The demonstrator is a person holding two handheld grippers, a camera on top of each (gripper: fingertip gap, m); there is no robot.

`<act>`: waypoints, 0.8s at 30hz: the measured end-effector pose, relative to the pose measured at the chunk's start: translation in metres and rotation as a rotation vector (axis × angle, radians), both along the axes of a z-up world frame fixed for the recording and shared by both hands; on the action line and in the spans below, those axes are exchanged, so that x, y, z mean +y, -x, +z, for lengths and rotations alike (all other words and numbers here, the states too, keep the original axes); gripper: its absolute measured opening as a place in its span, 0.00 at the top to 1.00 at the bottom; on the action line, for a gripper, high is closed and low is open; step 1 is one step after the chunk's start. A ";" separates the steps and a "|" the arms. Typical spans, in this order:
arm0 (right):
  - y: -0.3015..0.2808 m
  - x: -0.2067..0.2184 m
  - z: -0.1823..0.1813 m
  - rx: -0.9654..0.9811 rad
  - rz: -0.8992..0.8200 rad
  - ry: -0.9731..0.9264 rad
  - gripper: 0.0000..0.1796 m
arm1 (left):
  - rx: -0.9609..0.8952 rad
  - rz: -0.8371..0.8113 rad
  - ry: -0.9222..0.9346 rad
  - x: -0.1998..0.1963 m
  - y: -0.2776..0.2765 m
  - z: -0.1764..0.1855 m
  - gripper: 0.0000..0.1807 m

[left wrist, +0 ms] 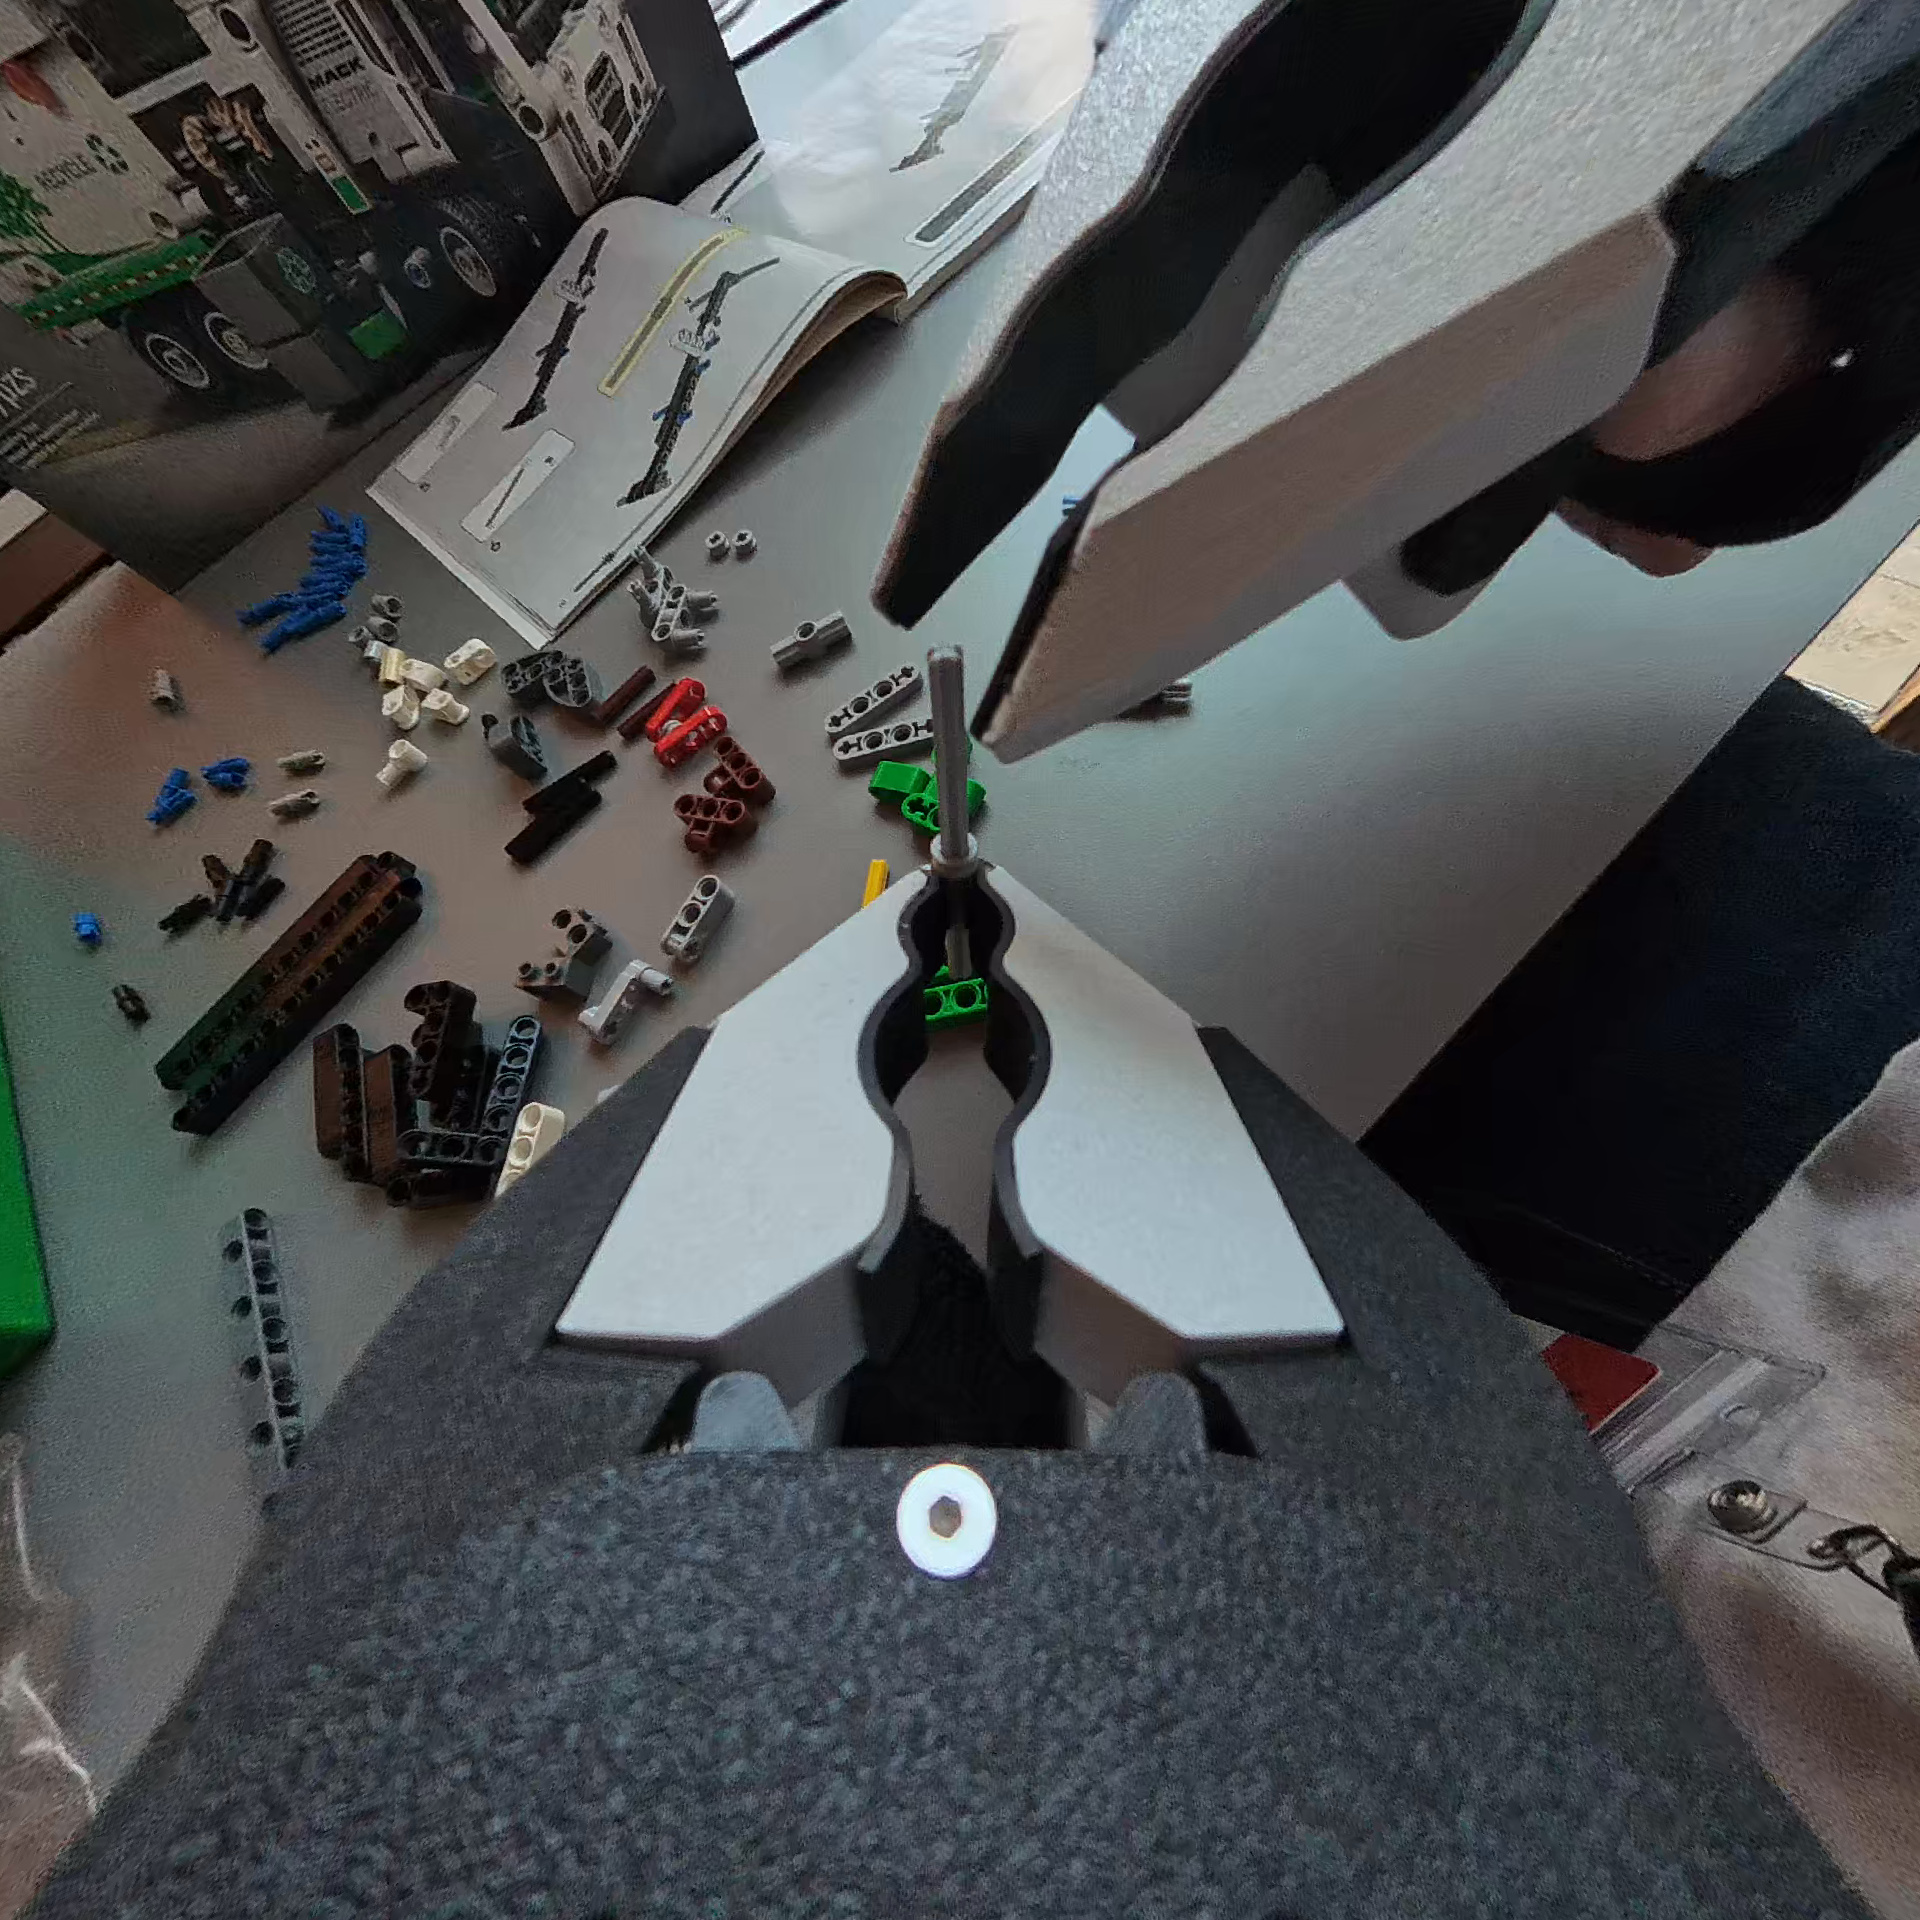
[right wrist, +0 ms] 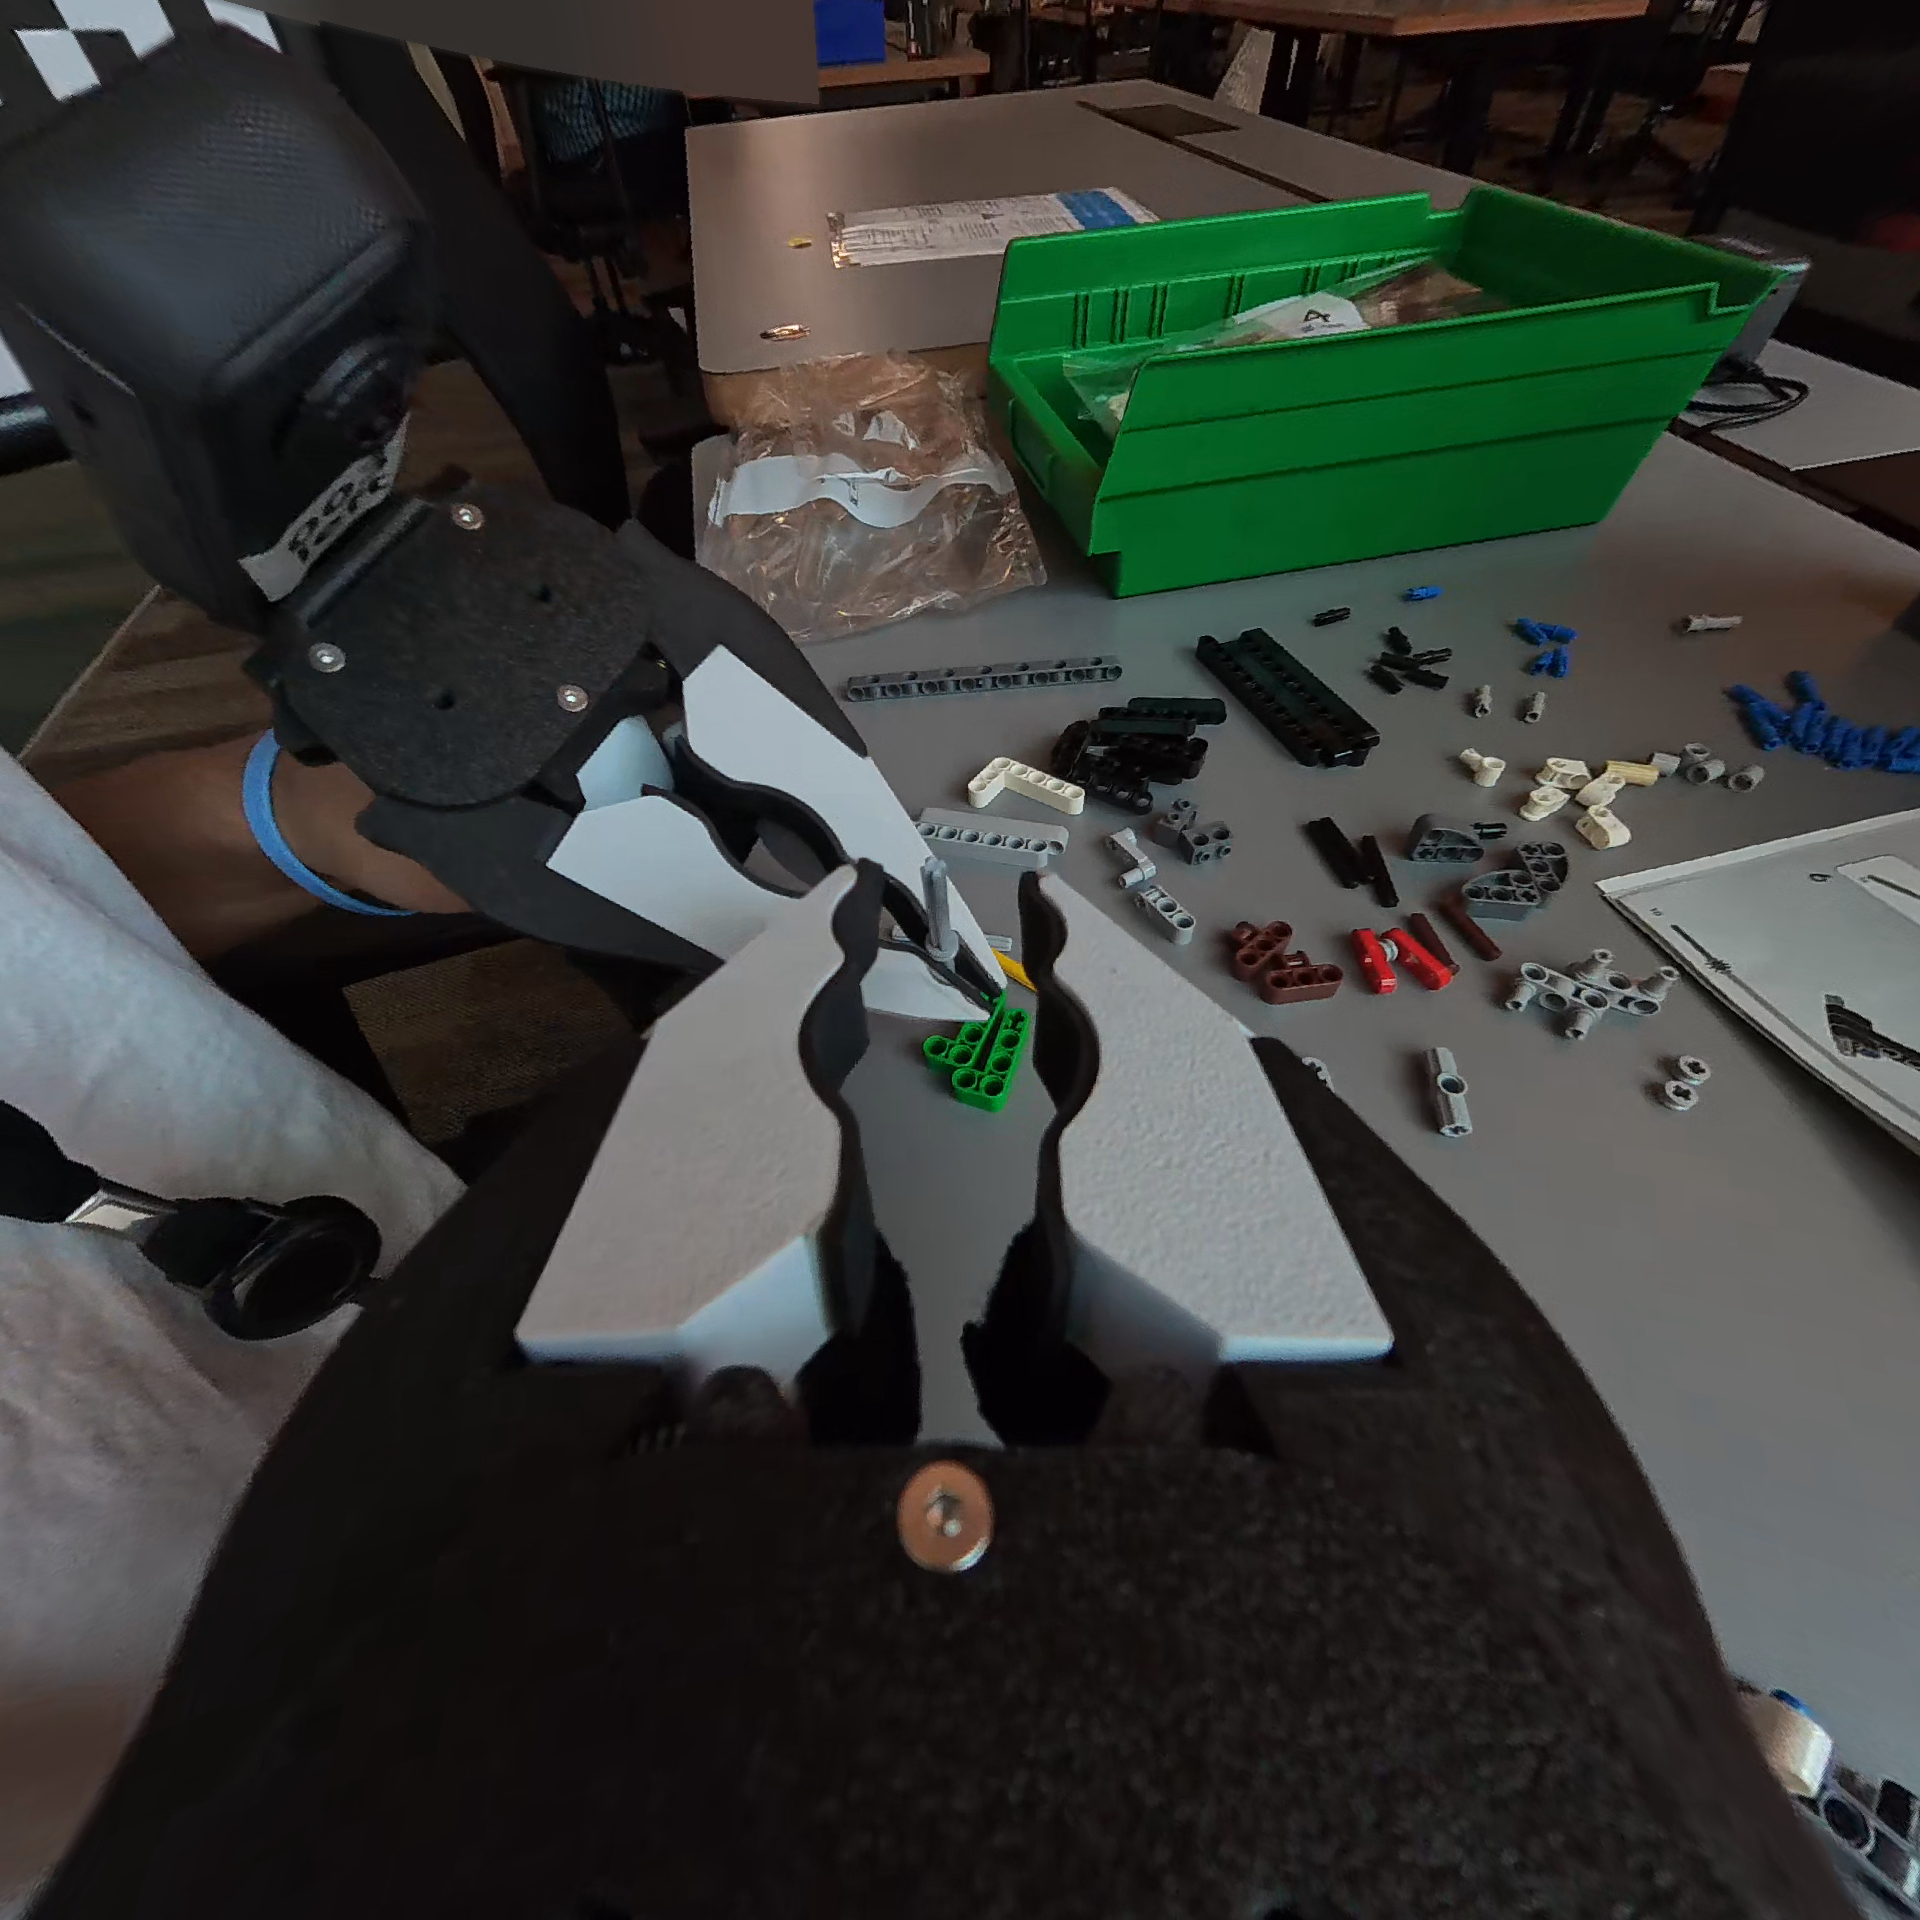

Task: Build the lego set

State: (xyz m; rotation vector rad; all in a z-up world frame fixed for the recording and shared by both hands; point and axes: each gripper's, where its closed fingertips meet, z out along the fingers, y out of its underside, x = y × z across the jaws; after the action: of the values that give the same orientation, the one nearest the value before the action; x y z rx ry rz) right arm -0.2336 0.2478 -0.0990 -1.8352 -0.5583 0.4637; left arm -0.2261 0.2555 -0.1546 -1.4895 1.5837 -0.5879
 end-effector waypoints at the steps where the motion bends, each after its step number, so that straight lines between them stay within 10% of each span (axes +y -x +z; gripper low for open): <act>1: 0.001 0.000 0.000 -0.001 0.002 -0.005 0.87 | 0.000 0.000 -0.016 0.000 0.000 0.001 0.98; 10: 0.006 -0.004 -0.003 0.008 0.059 -0.005 0.98 | 0.006 -0.015 -0.098 -0.003 0.002 0.005 0.98; 17: -0.015 -0.006 0.024 0.834 0.177 0.224 0.99 | -0.260 -0.102 0.014 -0.020 0.001 0.048 0.98; 24: -0.038 -0.025 0.062 0.870 0.215 -0.013 0.82 | -0.284 -0.133 -0.009 -0.019 0.009 0.050 0.98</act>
State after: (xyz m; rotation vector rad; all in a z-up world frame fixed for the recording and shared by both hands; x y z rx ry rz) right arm -0.1956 0.2232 -0.0365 -1.3758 -0.1470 1.3056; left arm -0.2352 0.2369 -0.1041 -1.2382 1.4660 -0.8282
